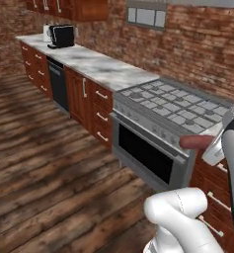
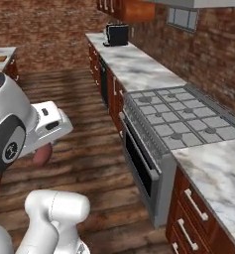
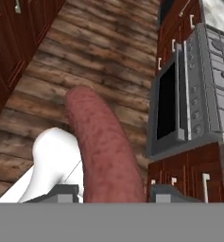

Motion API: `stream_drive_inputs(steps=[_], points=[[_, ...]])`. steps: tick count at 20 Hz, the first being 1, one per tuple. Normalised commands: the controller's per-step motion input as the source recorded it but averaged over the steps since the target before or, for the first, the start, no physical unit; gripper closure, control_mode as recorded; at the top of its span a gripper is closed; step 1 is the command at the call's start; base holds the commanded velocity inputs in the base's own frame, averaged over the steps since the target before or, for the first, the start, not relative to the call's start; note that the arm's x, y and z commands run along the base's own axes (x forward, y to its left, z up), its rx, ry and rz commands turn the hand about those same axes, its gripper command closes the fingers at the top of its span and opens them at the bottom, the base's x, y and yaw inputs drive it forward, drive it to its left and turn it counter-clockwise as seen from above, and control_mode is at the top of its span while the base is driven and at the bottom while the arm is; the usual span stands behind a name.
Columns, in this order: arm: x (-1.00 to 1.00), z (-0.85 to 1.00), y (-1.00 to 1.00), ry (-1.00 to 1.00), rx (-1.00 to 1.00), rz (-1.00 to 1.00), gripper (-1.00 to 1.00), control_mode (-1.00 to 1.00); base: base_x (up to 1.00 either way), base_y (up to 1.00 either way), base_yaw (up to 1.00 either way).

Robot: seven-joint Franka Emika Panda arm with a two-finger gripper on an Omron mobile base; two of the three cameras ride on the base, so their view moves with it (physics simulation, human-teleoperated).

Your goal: Retrieve the sausage and cheese from the fridge and place them on the cutting board on the counter.

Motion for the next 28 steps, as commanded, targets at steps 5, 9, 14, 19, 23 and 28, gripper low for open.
stream_drive_inputs(steps=[5, 9, 14, 19, 23, 28], points=[[0.0, 0.0, 0.0, 0.0, 0.0, 0.0, 1.0, 1.0, 1.0, 0.73, 0.33], [0.0, 0.0, 0.0, 0.0, 0.0, 0.0, 1.0, 1.0, 1.0, 0.37, 0.17], [0.0, 0.0, 0.0, 0.0, 0.0, 0.0, 1.0, 1.0, 1.0, 0.34, 0.04], [0.0, 0.0, 0.0, 0.0, 0.0, 0.0, 1.0, 1.0, 1.0, 0.66, 0.09], [0.0, 0.0, 0.0, 0.0, 0.0, 0.0, 1.0, 1.0, 1.0, 0.54, 0.27], [0.0, 0.0, 0.0, 0.0, 0.0, 0.0, 1.0, 1.0, 1.0, 0.28, 0.32]])
